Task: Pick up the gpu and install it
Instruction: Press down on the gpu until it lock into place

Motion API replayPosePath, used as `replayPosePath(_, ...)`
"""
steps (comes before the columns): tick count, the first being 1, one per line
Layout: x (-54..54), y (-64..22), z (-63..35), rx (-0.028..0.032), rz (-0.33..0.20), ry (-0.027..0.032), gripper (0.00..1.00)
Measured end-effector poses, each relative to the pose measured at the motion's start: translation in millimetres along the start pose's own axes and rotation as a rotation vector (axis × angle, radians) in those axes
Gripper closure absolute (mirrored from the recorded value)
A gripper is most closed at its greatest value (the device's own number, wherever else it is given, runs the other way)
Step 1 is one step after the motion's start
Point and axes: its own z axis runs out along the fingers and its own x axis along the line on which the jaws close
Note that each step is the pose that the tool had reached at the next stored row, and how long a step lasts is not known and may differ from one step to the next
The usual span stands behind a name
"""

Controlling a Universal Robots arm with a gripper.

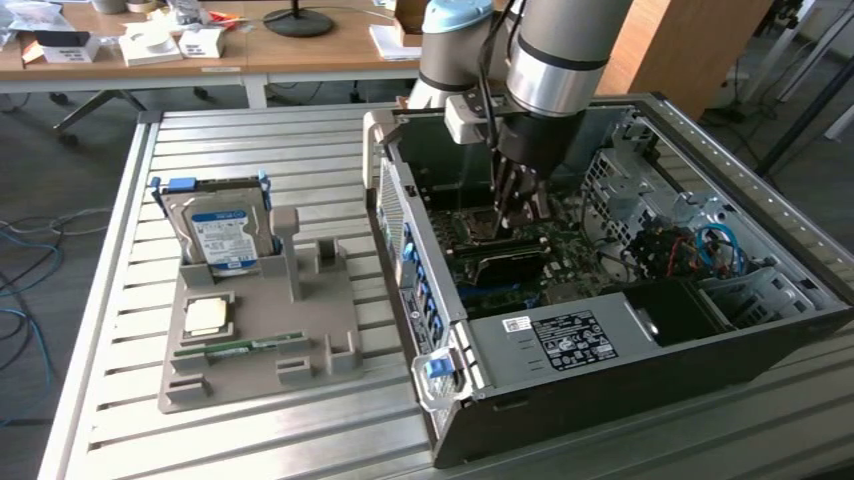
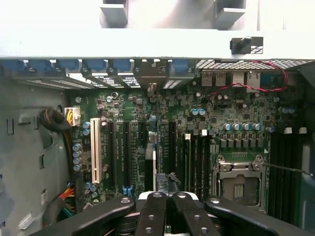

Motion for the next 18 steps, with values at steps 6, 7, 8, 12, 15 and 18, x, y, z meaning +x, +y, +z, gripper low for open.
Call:
replayPosePath(6,0.9,1.7,1.2,0.0001,0.0,-0.0002,0.89)
replayPosePath(7,1.0,2.2,2.1,0.0001,0.0,0.0,0.89)
replayPosePath(8,1.0,2.6,3.4,0.0,0.0,0.0001,0.89)
replayPosePath(12,1.1,3.9,8.5,0.0001,0.0,0.0,0.89)
replayPosePath(15,1.2,4.6,11.6,0.0001,0.0,0.0,0.89)
replayPosePath(18,1.3,5.0,13.0,0.0,0.0,0.0001,0.89)
